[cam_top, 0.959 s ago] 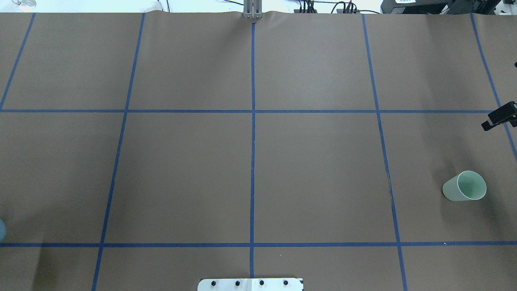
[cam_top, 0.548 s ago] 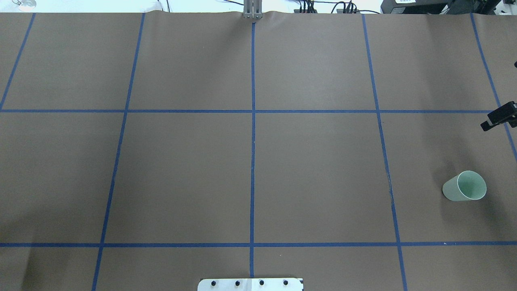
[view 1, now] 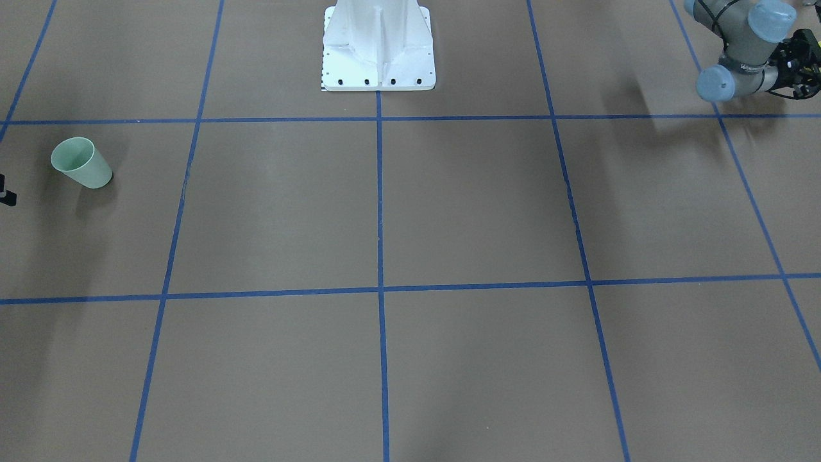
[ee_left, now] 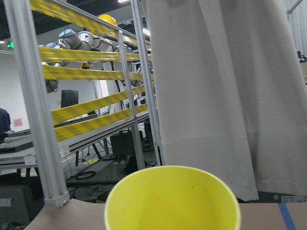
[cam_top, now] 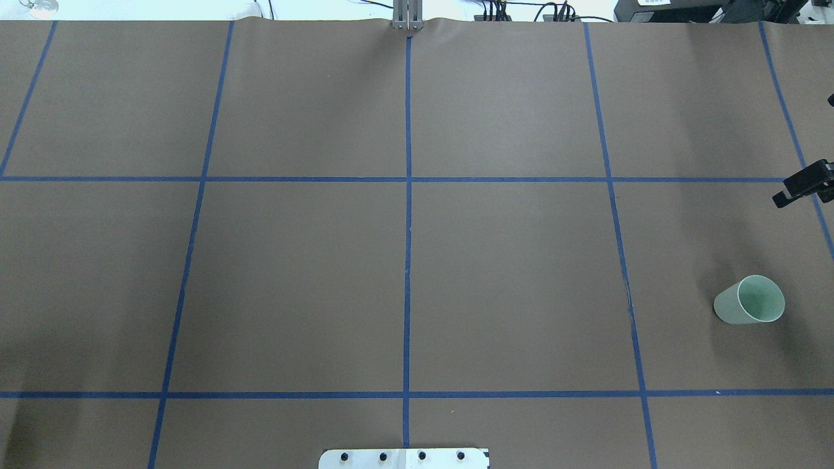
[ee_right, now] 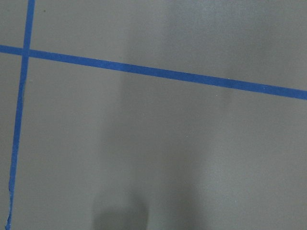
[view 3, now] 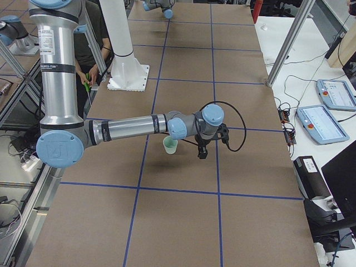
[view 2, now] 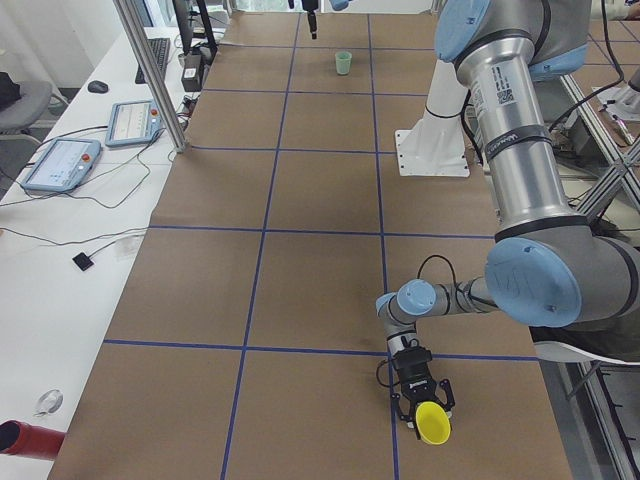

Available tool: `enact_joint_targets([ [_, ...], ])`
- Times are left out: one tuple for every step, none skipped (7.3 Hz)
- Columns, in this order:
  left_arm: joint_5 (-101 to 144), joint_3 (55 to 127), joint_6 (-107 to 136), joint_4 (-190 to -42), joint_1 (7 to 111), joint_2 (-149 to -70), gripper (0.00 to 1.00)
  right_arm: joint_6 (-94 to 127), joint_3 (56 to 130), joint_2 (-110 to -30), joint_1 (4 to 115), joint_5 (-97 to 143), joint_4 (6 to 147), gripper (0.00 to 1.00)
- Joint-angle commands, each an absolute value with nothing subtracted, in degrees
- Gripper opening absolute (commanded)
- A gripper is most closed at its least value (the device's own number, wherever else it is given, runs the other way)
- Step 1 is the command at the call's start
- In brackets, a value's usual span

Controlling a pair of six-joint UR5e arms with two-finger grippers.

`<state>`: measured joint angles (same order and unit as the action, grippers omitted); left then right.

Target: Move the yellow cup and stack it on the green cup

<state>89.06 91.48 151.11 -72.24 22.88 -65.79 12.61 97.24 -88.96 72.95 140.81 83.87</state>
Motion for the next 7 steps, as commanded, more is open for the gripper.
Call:
enact_joint_targets([
  [78.27, 91.14, 136.22, -73.48, 36.32, -71.15, 0.32, 12.83, 96.59, -87.63, 72.95, 140.71, 83.94, 1.00],
  [72.05, 91.14, 128.23, -73.39, 43.26, -75.80, 0.32, 13.44, 95.55, -86.76, 72.95, 140.63, 83.94, 1.00],
  [66.07, 90.97, 122.75, -73.48, 46.72, -80.63, 0.32, 13.45, 94.49, -85.53, 72.95, 140.54, 83.85, 1.00],
  [62.70, 91.31, 119.04, -76.43, 46.93, -81.73, 0.32, 13.45, 93.61, -84.30, 72.95, 140.36, 83.85, 1.00],
  [55.53, 90.62, 112.57, -86.56, 46.76, -82.35, 0.33, 13.45, 92.91, -82.98, 72.95, 140.19, 83.85, 1.00],
  [49.46, 89.05, 105.28, -96.67, 46.58, -83.31, 0.33, 13.45, 92.64, -81.92, 72.86, 140.10, 83.85, 1.00],
  [48.79, 82.42, 101.73, -109.73, 46.06, -88.80, 0.33, 13.45, 91.42, -79.74, 72.86, 139.75, 83.85, 1.00],
])
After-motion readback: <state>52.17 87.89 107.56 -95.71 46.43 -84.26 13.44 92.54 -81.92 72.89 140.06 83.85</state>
